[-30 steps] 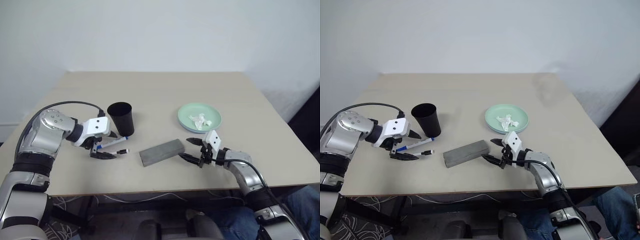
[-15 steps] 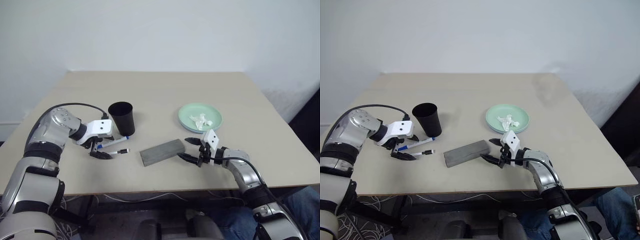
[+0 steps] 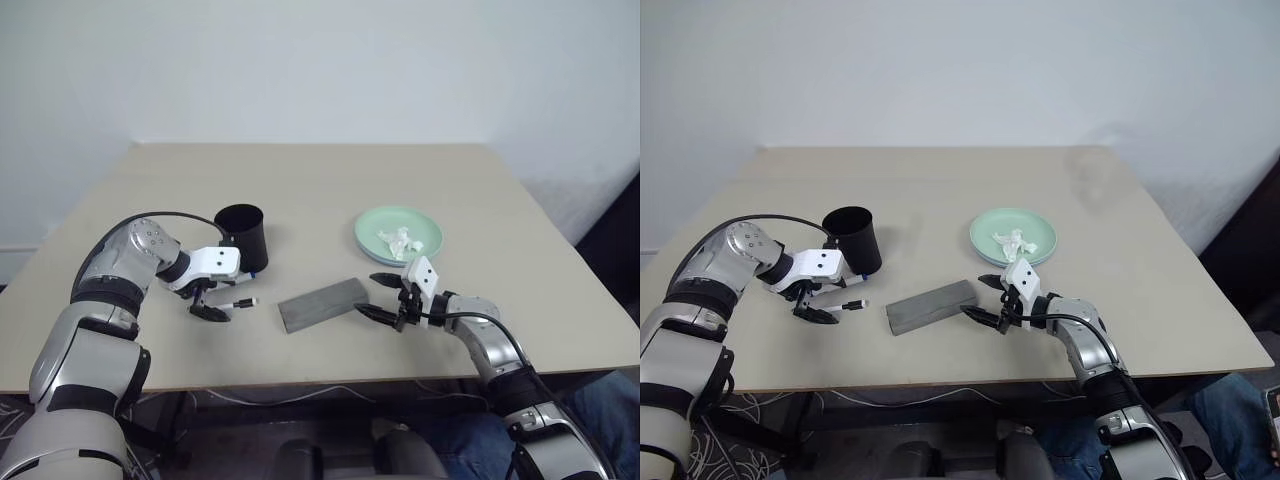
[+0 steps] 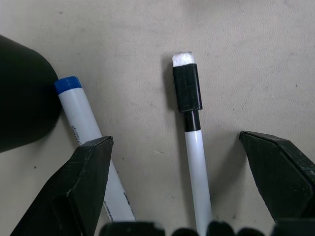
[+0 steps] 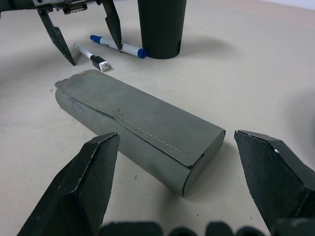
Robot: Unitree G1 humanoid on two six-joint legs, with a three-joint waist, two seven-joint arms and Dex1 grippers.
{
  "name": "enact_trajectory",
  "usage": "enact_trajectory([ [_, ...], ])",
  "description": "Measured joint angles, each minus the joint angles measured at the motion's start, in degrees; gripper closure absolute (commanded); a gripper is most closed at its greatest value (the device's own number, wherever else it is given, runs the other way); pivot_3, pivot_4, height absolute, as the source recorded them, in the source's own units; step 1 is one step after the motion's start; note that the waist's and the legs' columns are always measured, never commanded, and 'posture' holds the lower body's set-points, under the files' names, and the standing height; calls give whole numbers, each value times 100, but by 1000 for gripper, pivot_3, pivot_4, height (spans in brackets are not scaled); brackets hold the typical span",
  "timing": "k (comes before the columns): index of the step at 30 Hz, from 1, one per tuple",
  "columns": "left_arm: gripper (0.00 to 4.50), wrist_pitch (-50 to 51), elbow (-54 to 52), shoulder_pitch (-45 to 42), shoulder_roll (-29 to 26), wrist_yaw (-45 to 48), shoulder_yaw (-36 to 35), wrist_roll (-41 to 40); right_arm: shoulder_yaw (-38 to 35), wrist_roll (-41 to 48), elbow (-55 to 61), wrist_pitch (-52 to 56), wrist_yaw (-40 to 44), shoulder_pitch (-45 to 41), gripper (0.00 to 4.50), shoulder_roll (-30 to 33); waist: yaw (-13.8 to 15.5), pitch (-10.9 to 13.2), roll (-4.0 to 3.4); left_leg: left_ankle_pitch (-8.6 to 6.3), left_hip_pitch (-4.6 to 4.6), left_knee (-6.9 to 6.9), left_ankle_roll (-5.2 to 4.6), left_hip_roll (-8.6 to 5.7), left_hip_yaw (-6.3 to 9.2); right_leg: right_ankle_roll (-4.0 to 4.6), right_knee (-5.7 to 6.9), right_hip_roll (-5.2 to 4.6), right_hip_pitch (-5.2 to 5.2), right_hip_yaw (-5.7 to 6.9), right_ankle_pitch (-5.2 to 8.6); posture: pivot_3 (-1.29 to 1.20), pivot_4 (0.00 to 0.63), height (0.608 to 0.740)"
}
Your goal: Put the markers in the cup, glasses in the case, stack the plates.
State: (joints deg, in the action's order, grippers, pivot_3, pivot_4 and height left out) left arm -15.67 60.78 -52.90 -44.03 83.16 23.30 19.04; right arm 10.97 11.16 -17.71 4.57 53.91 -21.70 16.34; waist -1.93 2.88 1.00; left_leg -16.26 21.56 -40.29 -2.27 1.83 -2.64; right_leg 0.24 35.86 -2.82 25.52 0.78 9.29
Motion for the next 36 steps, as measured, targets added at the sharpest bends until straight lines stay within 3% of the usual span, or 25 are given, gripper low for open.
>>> enact_trajectory([
  [14,4467,-57,99,-20,58,153,55,67,-2,1,33,21,-46,85,434,3,9,0,-2,6,-5,-5,-2,0,6,14,16,0,-3,3,-5,0,0,721],
  [26,4467,-83,-117,133,-22,306,-72,-84,-2,0,29,20,-34,84,434,7,3,0,-2,6,2,-4,-3,2,3,13,6,0,2,2,-5,0,0,721],
  [31,4467,132,-957,573,-60,800,-457,-919,-1,-1,21,20,-21,75,434,18,10,1,0,5,20,-2,-3,3,4,10,-7,-2,11,3,-5,0,0,721],
  [36,4467,1093,-2312,899,-71,868,-949,-1963,0,0,24,21,4,75,434,22,1,2,2,5,14,-3,-4,0,2,8,-9,-3,7,0,-4,0,0,721],
])
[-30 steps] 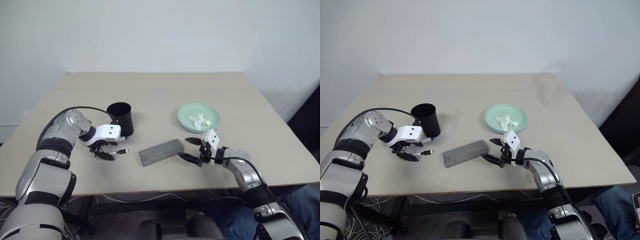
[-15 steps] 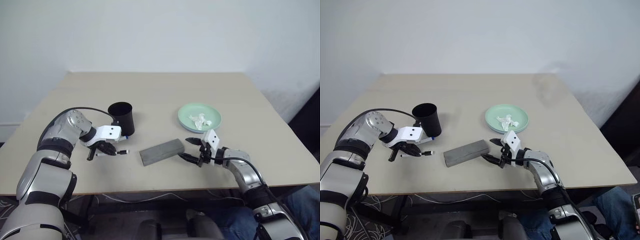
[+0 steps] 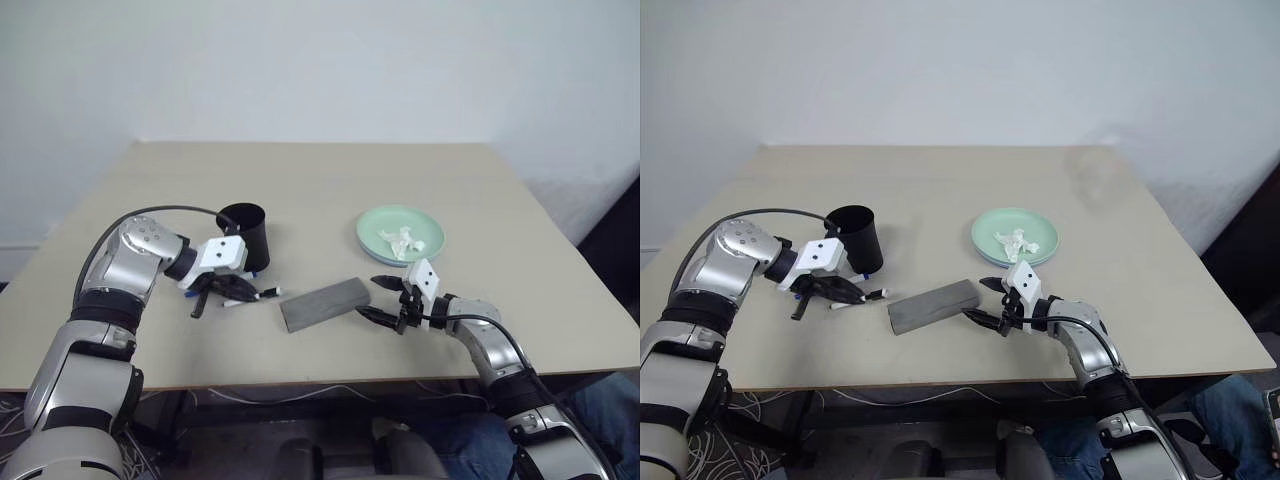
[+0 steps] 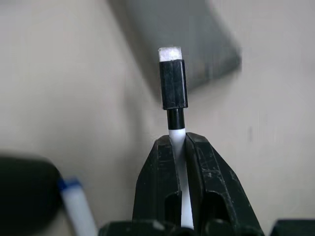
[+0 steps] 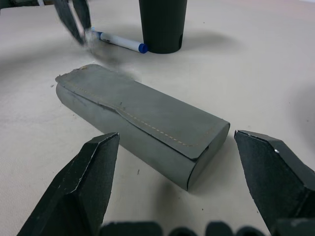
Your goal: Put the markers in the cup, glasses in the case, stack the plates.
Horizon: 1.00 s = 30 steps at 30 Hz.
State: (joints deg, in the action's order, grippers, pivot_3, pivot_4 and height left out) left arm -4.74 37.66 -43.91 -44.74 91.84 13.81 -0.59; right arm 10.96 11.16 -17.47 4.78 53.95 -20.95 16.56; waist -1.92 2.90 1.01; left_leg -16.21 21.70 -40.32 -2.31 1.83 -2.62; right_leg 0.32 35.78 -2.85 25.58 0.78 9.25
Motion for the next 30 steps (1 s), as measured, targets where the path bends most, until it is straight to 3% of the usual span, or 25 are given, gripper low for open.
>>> enact_trajectory([
  [10,4467,2000,-2367,1015,251,-1314,-1365,-1435,9,0,89,11,36,99,434,31,-66,1,-2,1,-14,3,1,4,12,-2,4,5,-9,0,-1,0,0,721],
  [13,4467,2317,-2740,1042,702,-2260,-1965,-1822,34,0,101,21,79,120,434,29,-64,0,1,1,-15,1,1,2,16,-6,2,2,-13,-1,-4,0,0,721],
  [21,4467,1798,-2768,994,1099,-4363,-2710,-1711,57,0,109,59,132,118,434,52,-67,0,1,1,-21,4,3,0,7,-10,5,5,-15,0,-8,0,0,721],
  [30,4467,858,-1994,994,1398,-5229,-2872,-1582,108,-2,107,118,171,25,434,16,-65,-1,2,2,-18,4,4,-5,2,-10,0,1,-15,0,-8,0,0,721],
])
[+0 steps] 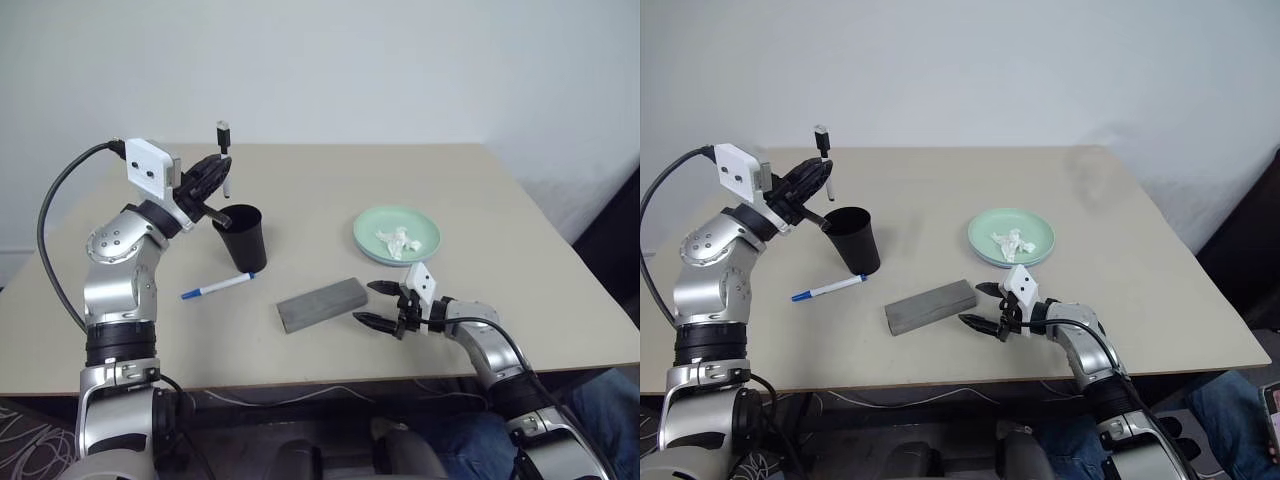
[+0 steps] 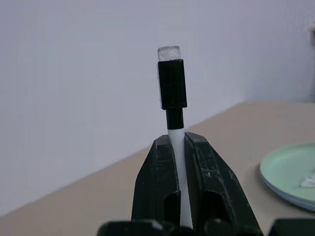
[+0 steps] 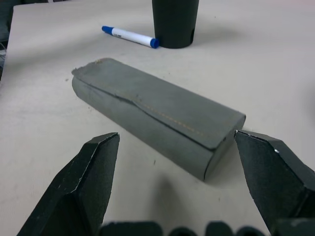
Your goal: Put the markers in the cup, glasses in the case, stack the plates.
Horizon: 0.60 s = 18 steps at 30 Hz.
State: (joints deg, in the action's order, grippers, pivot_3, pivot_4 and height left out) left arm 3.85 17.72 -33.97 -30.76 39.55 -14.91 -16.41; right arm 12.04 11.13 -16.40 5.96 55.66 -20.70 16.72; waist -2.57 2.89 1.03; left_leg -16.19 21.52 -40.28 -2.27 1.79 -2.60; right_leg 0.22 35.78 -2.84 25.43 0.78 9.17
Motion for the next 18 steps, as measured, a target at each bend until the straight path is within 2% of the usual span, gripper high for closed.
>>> enact_trajectory([
  [11,4467,-948,1534,-267,83,-57,161,310,8,-1,-3,18,-12,-29,434,-3,1,-1,1,0,2,1,1,1,-1,-1,-1,0,1,3,0,0,0,721],
  [14,3727,-1093,1794,-329,121,-20,229,353,8,0,-2,40,-24,-28,434,-1,1,-1,1,0,2,1,2,1,1,-1,-1,1,1,5,0,0,0,721],
  [18,2408,-1221,2061,-407,173,22,280,409,7,0,2,47,-52,-27,434,0,0,-1,1,0,2,1,2,1,0,-1,-1,1,1,5,0,0,0,721],
])
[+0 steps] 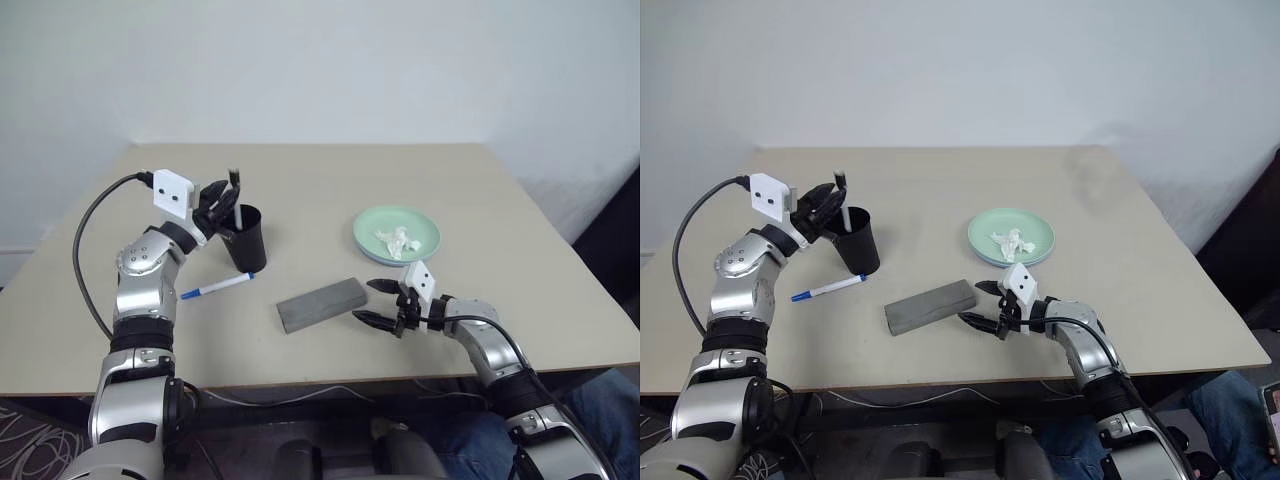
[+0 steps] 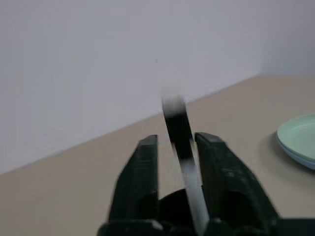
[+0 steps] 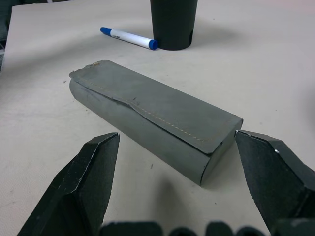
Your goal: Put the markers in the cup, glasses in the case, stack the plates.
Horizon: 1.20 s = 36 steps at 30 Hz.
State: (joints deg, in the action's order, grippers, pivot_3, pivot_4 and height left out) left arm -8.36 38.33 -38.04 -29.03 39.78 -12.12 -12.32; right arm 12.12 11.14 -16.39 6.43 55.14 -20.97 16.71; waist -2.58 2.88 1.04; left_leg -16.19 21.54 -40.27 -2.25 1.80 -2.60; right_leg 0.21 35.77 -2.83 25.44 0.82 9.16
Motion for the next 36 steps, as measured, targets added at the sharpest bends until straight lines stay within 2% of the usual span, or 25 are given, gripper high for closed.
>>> enact_trajectory([
  [3,1356,-78,61,-45,2,36,1,6,0,0,0,0,-1,0,434,0,0,0,0,1,1,1,1,0,0,0,-1,0,1,0,0,0,0,721],
  [10,1356,-93,51,-49,0,150,-9,-17,0,0,0,0,0,-2,434,-2,0,0,0,1,0,1,1,0,1,0,0,0,0,0,0,0,0,721],
  [15,1356,429,-83,-87,-243,507,-87,-382,1,0,0,0,1,-27,434,-6,-4,1,1,1,2,3,1,1,1,0,0,0,3,1,0,0,0,721],
  [22,1356,1817,-721,-211,-1507,2001,-116,-949,3,0,-2,1,3,-39,434,-9,-8,2,2,0,2,13,3,3,-1,6,-4,1,9,1,5,0,0,721],
  [26,1356,2433,-1003,-210,-2310,2957,173,-964,5,0,-7,1,2,-49,434,-26,0,3,1,-1,1,13,4,2,2,10,-5,-2,7,2,10,0,0,721],
  [31,1356,2535,-948,-199,-2779,3830,771,-607,8,0,-26,1,1,-75,434,-64,-5,4,1,-1,-2,13,5,2,-2,13,-1,-4,9,0,10,0,0,721],
  [36,1356,2108,-369,-233,-3083,4398,1607,276,8,-3,-125,-3,-1,-94,434,-71,-4,5,-1,-1,4,20,4,7,-4,14,-1,1,20,1,11,0,0,721],
])
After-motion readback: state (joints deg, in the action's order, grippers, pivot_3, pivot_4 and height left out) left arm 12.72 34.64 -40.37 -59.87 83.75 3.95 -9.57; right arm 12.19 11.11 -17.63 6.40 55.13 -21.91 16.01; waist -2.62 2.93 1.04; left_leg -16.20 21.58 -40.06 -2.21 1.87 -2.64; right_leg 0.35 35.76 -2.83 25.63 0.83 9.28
